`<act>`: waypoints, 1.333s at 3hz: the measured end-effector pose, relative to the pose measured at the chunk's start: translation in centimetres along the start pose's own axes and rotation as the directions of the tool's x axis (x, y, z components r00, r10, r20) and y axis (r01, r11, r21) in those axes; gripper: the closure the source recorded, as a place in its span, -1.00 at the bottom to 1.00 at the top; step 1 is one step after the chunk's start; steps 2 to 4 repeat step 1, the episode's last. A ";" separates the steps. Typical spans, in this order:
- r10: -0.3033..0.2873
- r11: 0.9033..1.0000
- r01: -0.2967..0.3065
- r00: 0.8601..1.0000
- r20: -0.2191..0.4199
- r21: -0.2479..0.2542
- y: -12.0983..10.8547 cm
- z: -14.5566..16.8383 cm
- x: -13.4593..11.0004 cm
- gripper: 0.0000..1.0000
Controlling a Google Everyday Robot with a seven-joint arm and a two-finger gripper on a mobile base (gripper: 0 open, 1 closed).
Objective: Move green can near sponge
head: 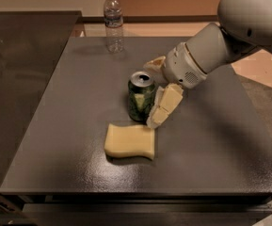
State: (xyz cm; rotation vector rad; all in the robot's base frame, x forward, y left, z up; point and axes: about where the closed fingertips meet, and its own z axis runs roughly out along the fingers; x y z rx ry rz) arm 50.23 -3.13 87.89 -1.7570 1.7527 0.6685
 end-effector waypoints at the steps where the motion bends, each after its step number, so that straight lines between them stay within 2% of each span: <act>1: 0.000 1.000 0.000 1.000 0.000 0.000 0.0 0.0 0.0 -1.00; 4: 0.000 1.000 0.000 1.000 0.000 0.000 0.0 0.0 0.0 -1.00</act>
Offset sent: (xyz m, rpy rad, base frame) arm 0.0000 0.0000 0.0000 0.0000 0.0000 0.0000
